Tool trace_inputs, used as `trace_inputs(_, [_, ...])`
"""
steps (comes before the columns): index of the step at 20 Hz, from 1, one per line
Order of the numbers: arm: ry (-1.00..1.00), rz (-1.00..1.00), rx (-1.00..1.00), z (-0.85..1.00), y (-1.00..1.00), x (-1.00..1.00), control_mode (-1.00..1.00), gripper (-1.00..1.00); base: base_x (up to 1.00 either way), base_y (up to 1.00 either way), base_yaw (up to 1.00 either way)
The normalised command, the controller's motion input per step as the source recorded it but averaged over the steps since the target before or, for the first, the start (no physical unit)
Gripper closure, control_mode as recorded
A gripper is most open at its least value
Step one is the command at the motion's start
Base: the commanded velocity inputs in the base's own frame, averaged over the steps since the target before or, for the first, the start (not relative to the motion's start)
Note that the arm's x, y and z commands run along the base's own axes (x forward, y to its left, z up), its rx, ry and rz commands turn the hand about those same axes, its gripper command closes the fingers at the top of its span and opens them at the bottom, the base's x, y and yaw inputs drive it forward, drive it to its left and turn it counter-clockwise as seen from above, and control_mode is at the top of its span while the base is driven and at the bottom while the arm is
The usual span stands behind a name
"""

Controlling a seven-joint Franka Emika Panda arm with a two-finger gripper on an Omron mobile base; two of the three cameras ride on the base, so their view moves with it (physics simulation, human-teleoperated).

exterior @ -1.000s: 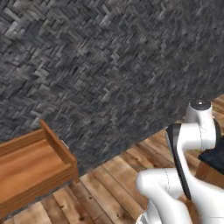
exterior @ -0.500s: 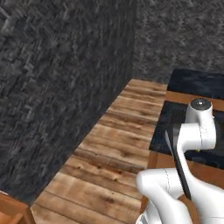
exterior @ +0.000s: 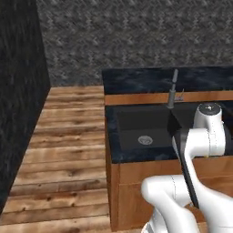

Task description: Restock the sink supplies by placing the sponge and soap dispenser on the counter and next to the sink. Make sure the soap dispenser is upright.

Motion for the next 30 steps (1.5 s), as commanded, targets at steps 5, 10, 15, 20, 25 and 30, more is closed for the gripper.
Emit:
trace_inputs(5, [0.00,0.00,0.00,0.00,0.00,0.00,1.00,1.00,0.17,-0.45,-0.50])
trace_inputs(10, [0.00,0.00,0.00,0.00,0.00,0.00,1.00,1.00,0.35,-0.70,-0.18])
trace_inputs(15, [0.00,0.00,0.00,0.00,0.00,0.00,1.00,1.00,0.43,-0.64,0.00])
trace_inputs(20, [0.00,0.00,0.00,0.00,0.00,0.00,1.00,1.00,0.41,-0.67,0.00])
trace_inputs(25, [0.00,0.00,0.00,0.00,0.00,0.00,1.00,1.00,0.33,-0.70,0.00])
trace_inputs(30, [0.00,0.00,0.00,0.00,0.00,0.00,1.00,1.00,0.30,-0.68,0.02])
